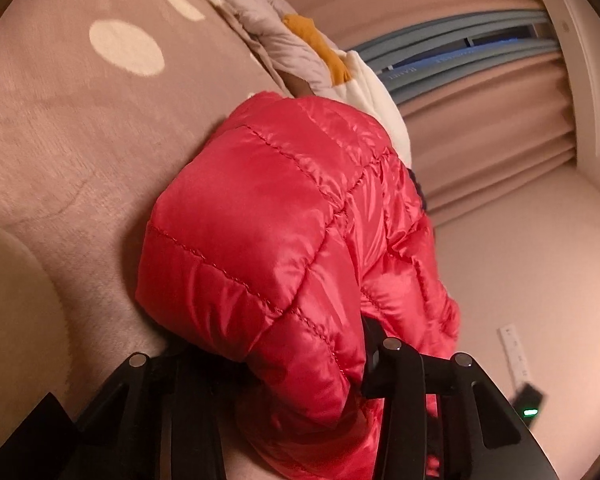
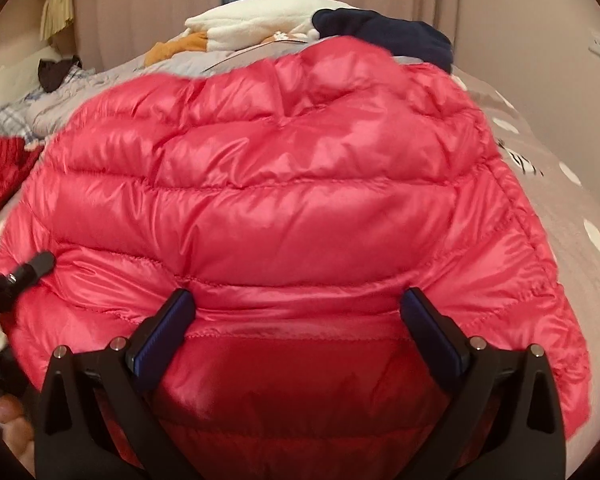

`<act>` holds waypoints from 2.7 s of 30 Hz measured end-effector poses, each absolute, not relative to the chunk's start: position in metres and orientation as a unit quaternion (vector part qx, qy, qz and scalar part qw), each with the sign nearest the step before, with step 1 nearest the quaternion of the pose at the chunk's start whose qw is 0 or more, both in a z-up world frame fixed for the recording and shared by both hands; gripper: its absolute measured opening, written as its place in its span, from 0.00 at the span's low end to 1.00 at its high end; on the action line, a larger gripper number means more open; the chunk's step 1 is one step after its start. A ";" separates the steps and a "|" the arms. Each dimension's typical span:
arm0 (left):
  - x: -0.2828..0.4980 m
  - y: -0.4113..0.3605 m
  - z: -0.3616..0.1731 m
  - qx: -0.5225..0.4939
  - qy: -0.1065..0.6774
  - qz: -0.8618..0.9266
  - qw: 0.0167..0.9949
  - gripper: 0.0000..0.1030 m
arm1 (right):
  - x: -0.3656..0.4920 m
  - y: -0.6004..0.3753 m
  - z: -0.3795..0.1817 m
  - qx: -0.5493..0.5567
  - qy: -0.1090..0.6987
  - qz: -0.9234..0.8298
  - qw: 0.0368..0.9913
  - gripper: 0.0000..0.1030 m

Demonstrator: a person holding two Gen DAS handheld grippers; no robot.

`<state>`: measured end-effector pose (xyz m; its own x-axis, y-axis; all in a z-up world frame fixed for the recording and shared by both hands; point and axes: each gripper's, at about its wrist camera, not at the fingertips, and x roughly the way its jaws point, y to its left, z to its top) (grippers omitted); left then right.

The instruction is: Fold large clothes

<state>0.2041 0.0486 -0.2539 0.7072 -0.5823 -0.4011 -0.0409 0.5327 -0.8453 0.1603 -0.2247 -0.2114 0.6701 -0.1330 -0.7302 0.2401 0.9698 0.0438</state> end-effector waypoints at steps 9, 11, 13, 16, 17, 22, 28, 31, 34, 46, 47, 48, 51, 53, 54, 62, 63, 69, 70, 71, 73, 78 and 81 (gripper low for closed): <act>0.203 0.055 -0.259 -0.460 0.346 -0.172 0.800 0.41 | 0.070 -0.321 -0.190 0.298 0.276 -0.189 0.894 0.99; 0.205 0.054 -0.258 -0.460 0.346 -0.171 0.800 0.41 | 0.057 -0.334 -0.188 0.299 0.260 -0.246 0.885 1.00; 0.205 0.054 -0.258 -0.460 0.345 -0.171 0.800 0.41 | 0.046 -0.345 -0.183 0.296 0.241 -0.273 0.883 1.00; 0.205 0.055 -0.258 -0.459 0.345 -0.171 0.800 0.41 | 0.051 -0.364 -0.198 0.333 0.271 -0.256 0.866 1.00; 0.205 0.055 -0.258 -0.460 0.345 -0.171 0.800 0.41 | 0.056 -0.367 -0.208 0.353 0.284 -0.239 0.859 1.00; 0.203 0.057 -0.259 -0.463 0.346 -0.172 0.798 0.41 | 0.079 -0.357 -0.237 0.405 0.289 -0.204 0.843 1.00; 0.201 0.062 -0.259 -0.476 0.339 -0.159 0.796 0.41 | 0.096 -0.340 -0.249 0.451 0.283 -0.107 0.840 0.65; 0.188 0.070 -0.244 -0.443 0.319 -0.114 0.830 0.38 | 0.100 -0.336 -0.256 0.493 0.273 -0.047 0.825 0.48; 0.170 0.084 -0.225 -0.408 0.285 -0.068 0.865 0.36 | 0.116 -0.314 -0.256 0.470 0.305 -0.012 0.828 0.47; 0.132 0.113 -0.176 -0.428 0.199 -0.087 0.877 0.34 | 0.175 -0.242 -0.247 0.325 0.387 0.028 0.862 0.54; 0.131 0.110 -0.173 -0.434 0.196 -0.110 0.873 0.33 | 0.174 -0.243 -0.249 0.333 0.386 0.033 0.859 0.54; 0.130 0.103 -0.168 -0.431 0.195 -0.136 0.870 0.33 | 0.172 -0.245 -0.252 0.339 0.385 0.038 0.858 0.54; 0.126 0.079 -0.147 -0.394 0.197 -0.183 0.879 0.33 | 0.168 -0.252 -0.253 0.341 0.387 0.046 0.855 0.53; 0.122 0.059 -0.135 -0.391 0.195 -0.249 0.864 0.33 | 0.169 -0.250 -0.252 0.335 0.388 0.044 0.857 0.53; 0.123 0.049 -0.134 -0.397 0.199 -0.284 0.850 0.33 | 0.171 -0.250 -0.251 0.334 0.389 0.044 0.858 0.53; 0.164 -0.040 -0.181 -0.339 0.328 -0.354 0.808 0.35 | 0.158 -0.284 -0.259 0.413 0.375 0.087 0.825 0.50; 0.164 -0.044 -0.185 -0.332 0.331 -0.359 0.807 0.35 | 0.156 -0.293 -0.260 0.431 0.376 0.092 0.815 0.51; 0.157 -0.052 -0.187 -0.310 0.330 -0.353 0.819 0.37 | 0.123 -0.329 -0.221 0.439 0.310 -0.001 0.843 0.85; 0.155 -0.055 -0.188 -0.302 0.331 -0.354 0.821 0.37 | 0.119 -0.332 -0.212 0.444 0.296 0.002 0.845 0.85; 0.153 -0.058 -0.188 -0.288 0.333 -0.354 0.825 0.37 | 0.117 -0.331 -0.202 0.453 0.284 0.019 0.845 0.86; 0.155 -0.061 -0.184 -0.276 0.332 -0.347 0.832 0.37 | 0.124 -0.322 -0.182 0.450 0.279 0.063 0.846 0.93; 0.152 -0.080 -0.176 -0.254 0.337 -0.337 0.841 0.37 | 0.161 -0.274 -0.144 0.408 0.280 0.167 0.853 0.98; 0.147 -0.088 -0.173 -0.252 0.335 -0.334 0.844 0.37 | 0.184 -0.252 -0.144 0.368 0.317 0.206 0.850 0.73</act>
